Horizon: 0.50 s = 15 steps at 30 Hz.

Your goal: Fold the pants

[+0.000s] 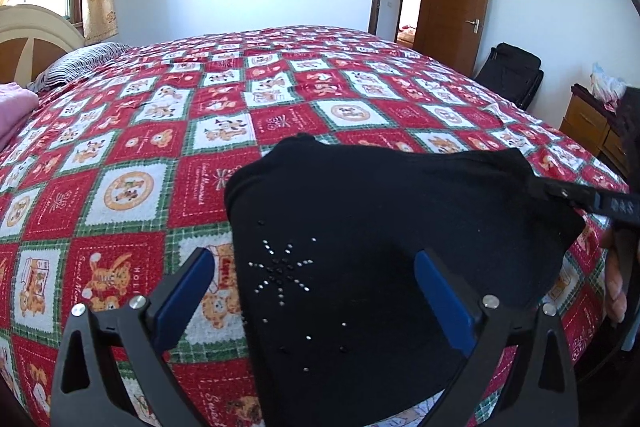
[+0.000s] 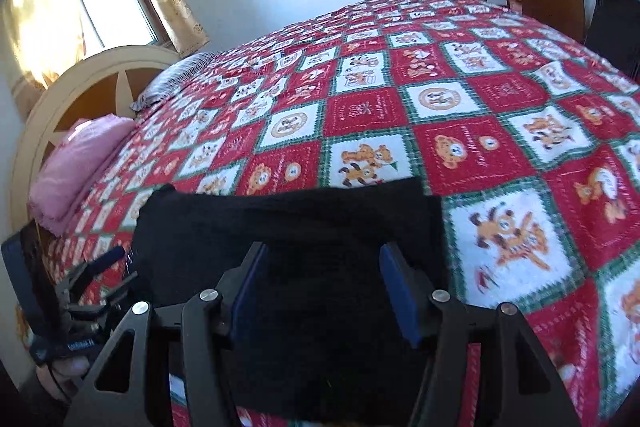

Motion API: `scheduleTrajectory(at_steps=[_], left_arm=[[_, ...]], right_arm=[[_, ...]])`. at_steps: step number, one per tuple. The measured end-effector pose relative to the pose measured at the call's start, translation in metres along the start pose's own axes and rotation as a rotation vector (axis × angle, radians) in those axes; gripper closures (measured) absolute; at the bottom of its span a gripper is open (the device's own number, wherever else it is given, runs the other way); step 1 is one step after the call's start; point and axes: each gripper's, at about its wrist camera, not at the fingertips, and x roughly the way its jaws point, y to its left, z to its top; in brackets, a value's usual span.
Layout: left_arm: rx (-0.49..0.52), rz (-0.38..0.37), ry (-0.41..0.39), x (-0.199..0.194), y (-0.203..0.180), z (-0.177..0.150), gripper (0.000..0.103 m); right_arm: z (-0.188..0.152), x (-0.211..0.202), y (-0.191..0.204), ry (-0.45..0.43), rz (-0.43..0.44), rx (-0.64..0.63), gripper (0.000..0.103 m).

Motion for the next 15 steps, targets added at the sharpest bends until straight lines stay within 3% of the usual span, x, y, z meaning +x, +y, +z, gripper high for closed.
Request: scheduleTrajectory(at_steps=[7,10,13,15], left_arm=[[-0.003,-0.001,0.012,0.002,-0.001,-0.002,0.0],[0.006,0.007,0.002,-0.002,-0.004,0.002,0.0],[0.061,0.012,-0.062,-0.013,-0.016,0.02,0.0],[0.108,-0.029,-0.087,-0.019,-0.032,0.037,0.0]], right_arm=[[-0.027,-0.013,-0.005,0.027,-0.092,-0.104,0.043],[-0.034,-0.014,-0.022,0.066,-0.049,-0.035,0.046],[-0.038,-0.015,-0.028,0.074,-0.022,-0.002,0.051],[-0.037,-0.018,-0.032,0.064,-0.007,0.033,0.058]])
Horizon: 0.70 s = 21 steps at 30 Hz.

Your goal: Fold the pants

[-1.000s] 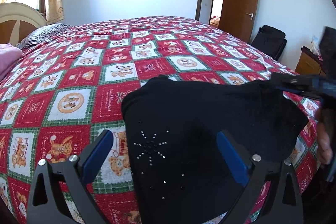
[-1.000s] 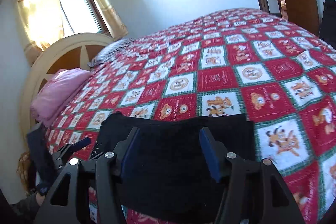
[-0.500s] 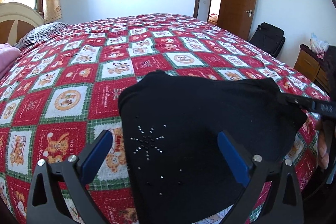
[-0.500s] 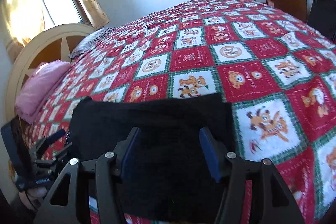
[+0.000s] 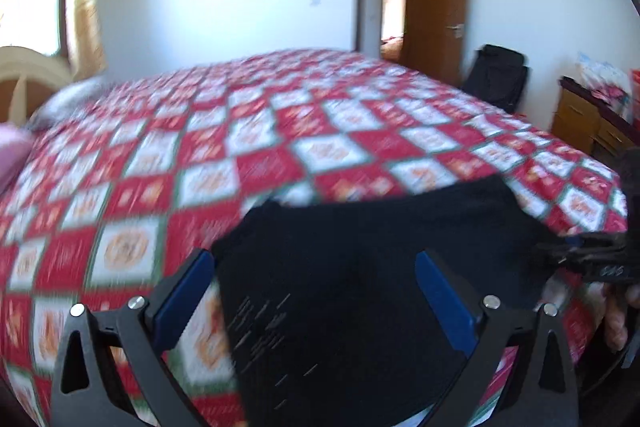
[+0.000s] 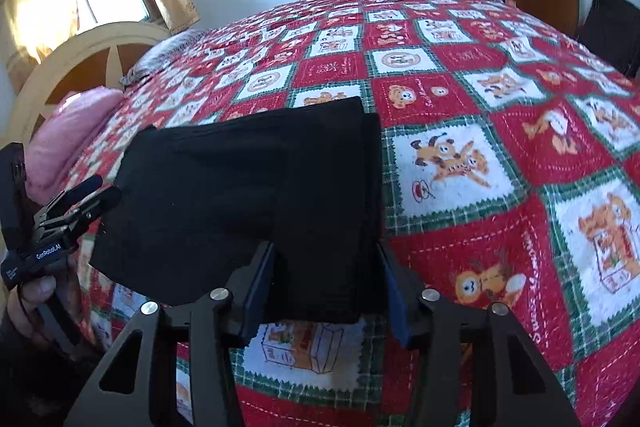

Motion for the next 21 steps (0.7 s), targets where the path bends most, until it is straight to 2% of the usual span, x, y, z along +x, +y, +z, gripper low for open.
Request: scheduleTrajectory(at_steps=[3,6,10,12,17,21], left_arm=[[0.04,-0.094,0.012,0.009,-0.025,0.026,0.0],[0.12,-0.162,0.083,0.04,-0.063,0.039,0.0],[0.276,-0.126,0.177,0.087,-0.113,0.035,0.0],[0.337,-0.061,0.197,0.109,-0.129,0.032,0.0],[0.272,-0.1,0.235,0.127,-0.132,0.042,0.0],[0.285,-0.095,0.214,0.112,-0.135,0.039,0.0]], right_arm=[[0.002,-0.003,-0.004,-0.005,0.026,0.026,0.067],[0.002,-0.004,-0.009,-0.001,0.052,0.041,0.073],[0.003,-0.002,-0.011,0.006,0.067,0.041,0.075],[0.002,-0.001,-0.013,0.013,0.076,0.047,0.075],[-0.005,0.001,-0.02,0.035,0.087,0.052,0.077],[-0.005,0.003,-0.019,0.039,0.103,0.017,0.077]])
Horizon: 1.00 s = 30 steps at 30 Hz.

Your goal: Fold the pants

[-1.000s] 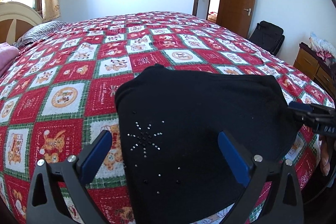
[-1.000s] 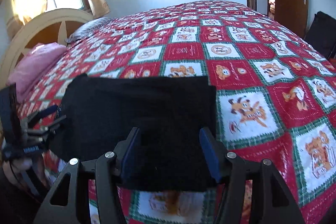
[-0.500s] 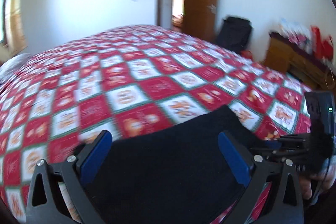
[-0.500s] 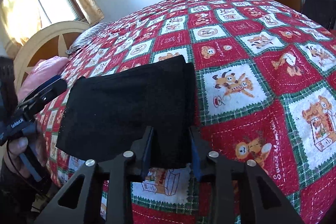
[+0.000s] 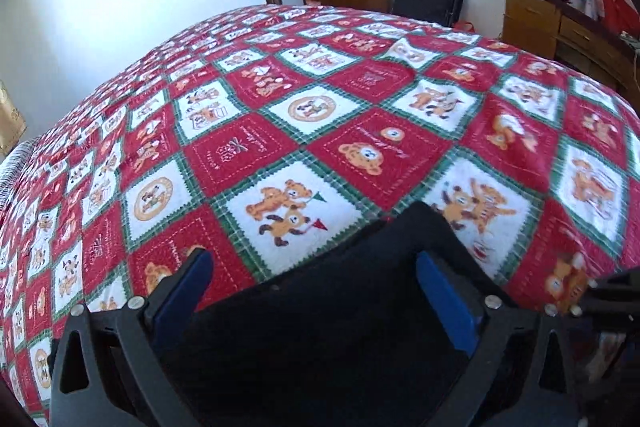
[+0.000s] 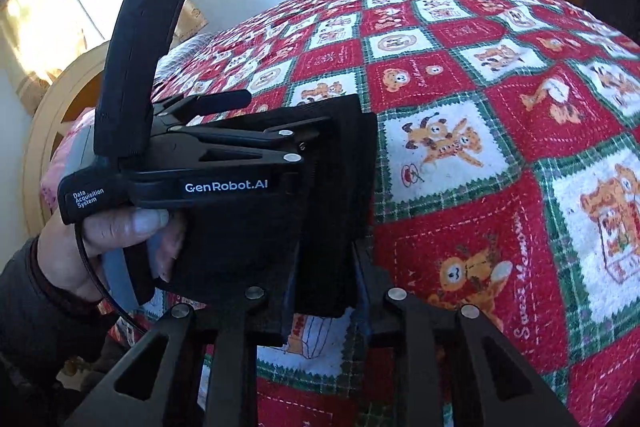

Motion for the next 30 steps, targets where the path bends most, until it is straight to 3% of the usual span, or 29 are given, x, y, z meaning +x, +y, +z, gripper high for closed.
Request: scheduleTrajectory(at_steps=[2,5,10,14,18,21,23,30], left_arm=[[0.0,-0.001,-0.023,-0.014,0.003,-0.007,0.0],[-0.007,-0.014,-0.076,-0.043,0.015,-0.024,0.0],[-0.041,0.064,-0.116,-0.082,0.048,-0.063,0.0],[-0.131,0.127,-0.134,-0.099,0.082,-0.093,0.0],[-0.229,0.137,-0.11,-0.096,0.11,-0.116,0.0],[-0.281,0.14,-0.082,-0.086,0.121,-0.129,0.0],[-0.306,0.132,-0.08,-0.082,0.127,-0.135,0.0],[-0.363,0.091,-0.085,-0.075,0.137,-0.142,0.0]], right_arm=[[-0.001,-0.001,-0.003,-0.01,0.024,0.015,0.076],[-0.001,-0.002,-0.008,-0.026,0.049,0.056,0.067],[0.0,-0.009,-0.009,-0.07,0.061,0.08,0.06],[0.0,-0.013,-0.011,-0.096,0.048,0.1,0.057],[0.004,-0.015,-0.011,-0.123,0.029,0.116,0.055],[0.011,-0.017,-0.012,-0.151,0.016,0.146,0.044],[0.02,-0.017,-0.014,-0.166,0.001,0.166,0.042],[0.039,0.015,-0.02,-0.085,0.052,0.216,0.042]])
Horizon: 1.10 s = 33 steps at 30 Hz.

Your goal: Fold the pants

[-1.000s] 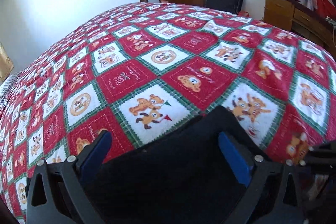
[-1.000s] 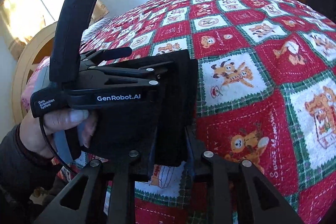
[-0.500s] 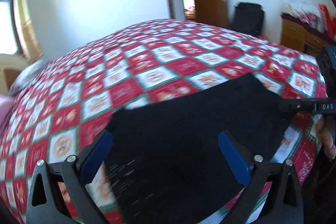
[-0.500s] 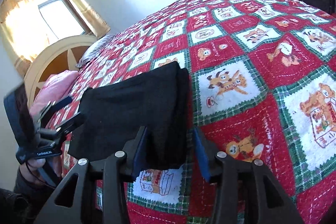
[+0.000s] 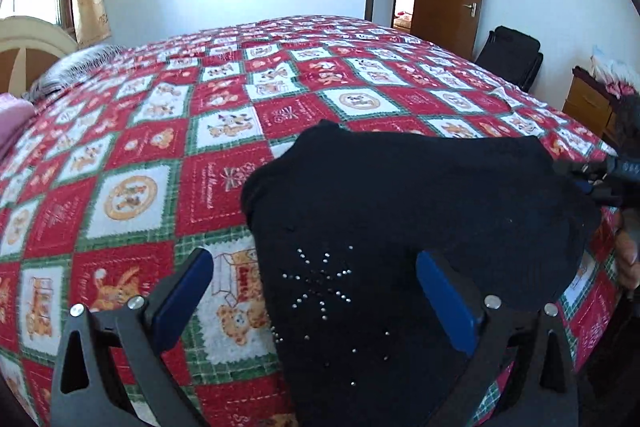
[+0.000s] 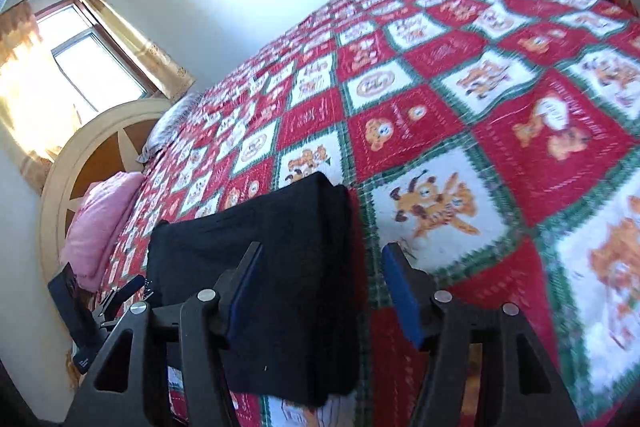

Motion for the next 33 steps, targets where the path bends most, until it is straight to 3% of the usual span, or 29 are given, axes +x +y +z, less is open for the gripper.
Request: scheduleTrajectory(at_steps=[7,17,19,21,25,28,31,33], left_arm=[[-0.152,-0.133,0.017,0.016,0.015,-0.005,0.0],[-0.159,-0.194,0.018,0.018,0.016,-0.002,0.0],[-0.165,-0.211,0.015,0.017,0.018,-0.001,0.005],[-0.175,-0.233,0.01,0.016,0.02,-0.001,0.018],[-0.175,-0.242,0.006,0.017,0.017,-0.002,0.019],[-0.18,-0.247,0.006,0.015,0.018,-0.002,0.029],[-0.182,-0.251,0.001,0.014,0.019,-0.002,0.043],[-0.179,-0.261,-0.001,0.013,0.019,-0.003,0.062]], right_arm=[[-0.004,0.016,0.006,0.047,-0.036,-0.063,0.042],[-0.002,0.023,0.003,0.074,-0.005,-0.048,0.045],[-0.002,0.022,0.001,0.077,0.005,-0.042,0.048],[-0.003,0.023,0.0,0.09,0.056,-0.022,0.06],[-0.003,0.026,-0.005,0.097,0.095,0.007,0.06],[-0.005,0.027,-0.003,0.097,0.09,0.002,0.06],[-0.007,0.028,0.0,0.096,0.081,-0.012,0.06],[-0.007,0.028,0.0,0.09,0.079,-0.009,0.06]])
